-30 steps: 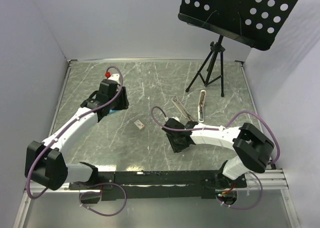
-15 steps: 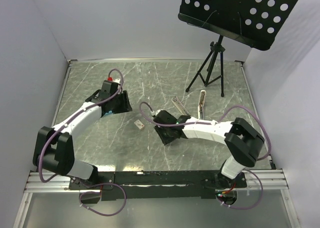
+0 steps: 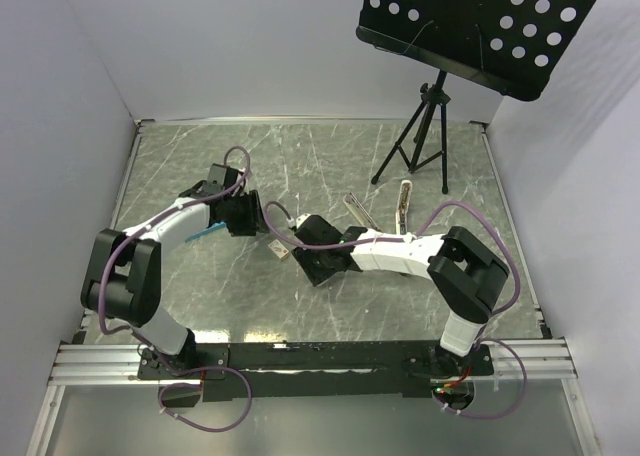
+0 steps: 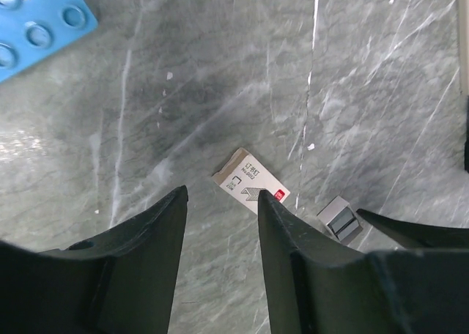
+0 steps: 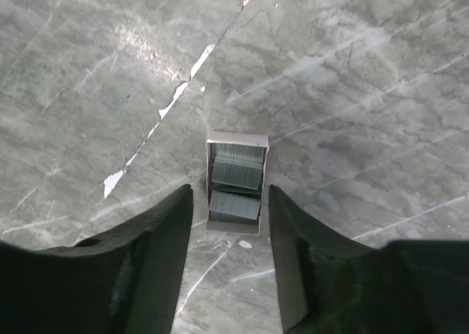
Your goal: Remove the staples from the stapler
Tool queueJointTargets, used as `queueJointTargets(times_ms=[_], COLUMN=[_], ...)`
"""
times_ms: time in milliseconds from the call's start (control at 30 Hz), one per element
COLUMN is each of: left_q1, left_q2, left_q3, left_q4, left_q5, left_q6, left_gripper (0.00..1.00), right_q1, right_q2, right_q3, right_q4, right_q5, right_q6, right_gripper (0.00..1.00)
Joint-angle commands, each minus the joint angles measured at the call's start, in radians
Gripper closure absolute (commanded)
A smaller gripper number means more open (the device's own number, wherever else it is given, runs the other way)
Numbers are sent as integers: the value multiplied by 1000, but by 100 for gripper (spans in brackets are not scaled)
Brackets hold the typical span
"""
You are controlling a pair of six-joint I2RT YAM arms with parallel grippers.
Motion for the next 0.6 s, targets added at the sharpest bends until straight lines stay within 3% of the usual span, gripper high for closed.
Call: queueJointTargets(times_ms=[0, 300, 567], left_q1=[1, 1, 1], left_q2=[26, 65, 70], left_q3=[23, 26, 27], left_q4=[26, 43, 23], left_q5=[58, 100, 81], left_q6=[0, 9, 9], left_gripper=[52, 52, 55], right_q1=[-4, -2, 22], right_q2=[-35, -54, -54], right_q3=[-33, -82, -110], right_q4=[61, 101, 131], right_q5=[36, 69, 72], right_q6=[27, 44, 50], right_gripper=[44, 31, 47])
